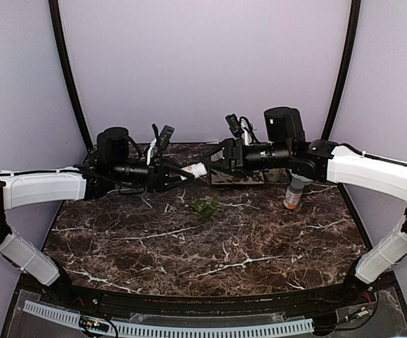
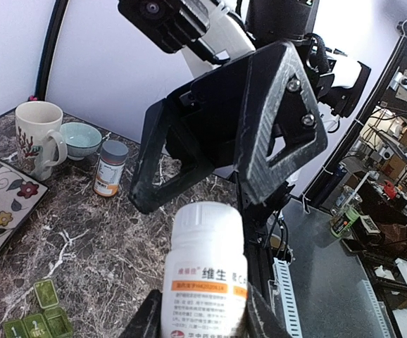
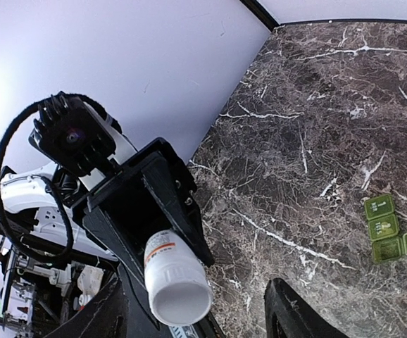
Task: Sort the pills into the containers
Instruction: Open the lid of the pill bottle.
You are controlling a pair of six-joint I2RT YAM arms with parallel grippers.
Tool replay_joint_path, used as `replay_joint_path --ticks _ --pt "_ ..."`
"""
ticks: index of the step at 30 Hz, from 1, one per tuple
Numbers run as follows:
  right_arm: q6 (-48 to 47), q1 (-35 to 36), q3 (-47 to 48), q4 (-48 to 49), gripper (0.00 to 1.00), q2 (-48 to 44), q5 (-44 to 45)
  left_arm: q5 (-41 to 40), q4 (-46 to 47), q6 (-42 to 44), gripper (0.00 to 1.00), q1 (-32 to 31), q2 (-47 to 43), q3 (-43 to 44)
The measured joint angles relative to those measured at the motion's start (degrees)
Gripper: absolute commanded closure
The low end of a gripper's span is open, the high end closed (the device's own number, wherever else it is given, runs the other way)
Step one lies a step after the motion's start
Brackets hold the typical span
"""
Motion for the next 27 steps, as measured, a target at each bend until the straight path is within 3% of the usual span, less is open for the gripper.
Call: replay_joint_path --ticks 19,27 --pt "4.4 0.1 0.4 -0.7 0.45 0.9 -2.1 -4.7 -3.6 5.2 1.0 -1.8 0.0 0.4" --pt "4.9 0.2 0.4 -0.8 0.61 2.0 -2.9 -5.0 -3.8 5.4 1.0 -1.9 0.0 0.5"
